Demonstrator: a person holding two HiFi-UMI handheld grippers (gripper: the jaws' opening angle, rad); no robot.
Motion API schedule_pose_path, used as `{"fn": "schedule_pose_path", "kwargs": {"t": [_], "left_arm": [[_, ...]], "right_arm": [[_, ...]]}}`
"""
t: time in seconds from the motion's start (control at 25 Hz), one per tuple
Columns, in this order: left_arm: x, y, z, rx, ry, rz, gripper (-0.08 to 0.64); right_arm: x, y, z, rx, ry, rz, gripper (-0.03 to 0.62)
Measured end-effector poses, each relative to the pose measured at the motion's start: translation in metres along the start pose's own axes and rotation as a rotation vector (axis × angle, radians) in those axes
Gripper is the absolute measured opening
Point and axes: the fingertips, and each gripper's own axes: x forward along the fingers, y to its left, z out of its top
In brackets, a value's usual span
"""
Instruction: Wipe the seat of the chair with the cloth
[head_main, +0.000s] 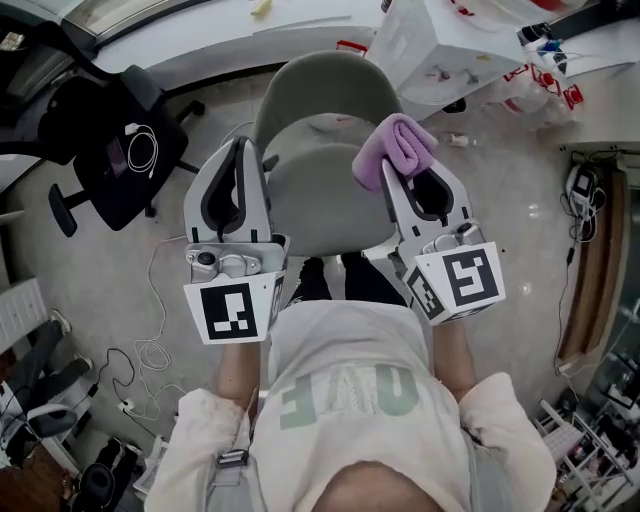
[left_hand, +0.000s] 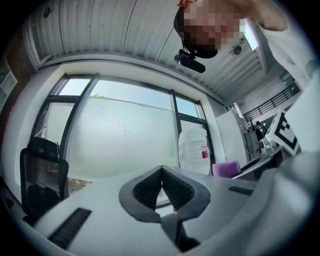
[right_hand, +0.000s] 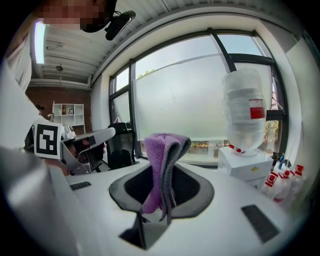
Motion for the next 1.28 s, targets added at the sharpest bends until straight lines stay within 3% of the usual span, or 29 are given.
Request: {"fn": "schedule_pose_path", "kwargs": {"t": [0.2, 0.36, 0.6, 0.76, 0.92, 1.12, 1.28], "left_arm": [[0.006, -0.001, -0.021, -0.01, 0.04, 0.041, 0.012], [0.007, 0.003, -0.057, -0.004, 0.068, 0.06, 0.012], [-0.015, 0.026, -0.165, -0.01, 0.106, 0.113, 0.012], [-0.033, 0.05, -0.243, -0.063, 0.138, 0.193, 0.012], [-0.052, 0.068, -0.3, -0.084, 0.149, 0.249, 0.012], [-0.079, 0.07, -0.336, -0.14, 0.193, 0.31, 0.012], [-0.088, 0.064, -0.346, -0.139, 0.228, 0.293, 0.012]], "right_arm": [[0.023, -0.014, -0.014, 0.035, 0.042, 0.064, 0.094], [0.069, -0.011, -0.064, 0.068, 0.126, 0.163, 0.094], [0.161, 0.031, -0.206, 0.185, 0.271, 0.349, 0.094], [0.209, 0.066, -0.318, 0.266, 0.44, 0.411, 0.094], [0.244, 0.101, -0.416, 0.415, 0.607, 0.457, 0.094], [0.266, 0.122, -0.495, 0.514, 0.761, 0.453, 0.094], [0.283, 0.128, -0.519, 0.518, 0.833, 0.442, 0.094]]}}
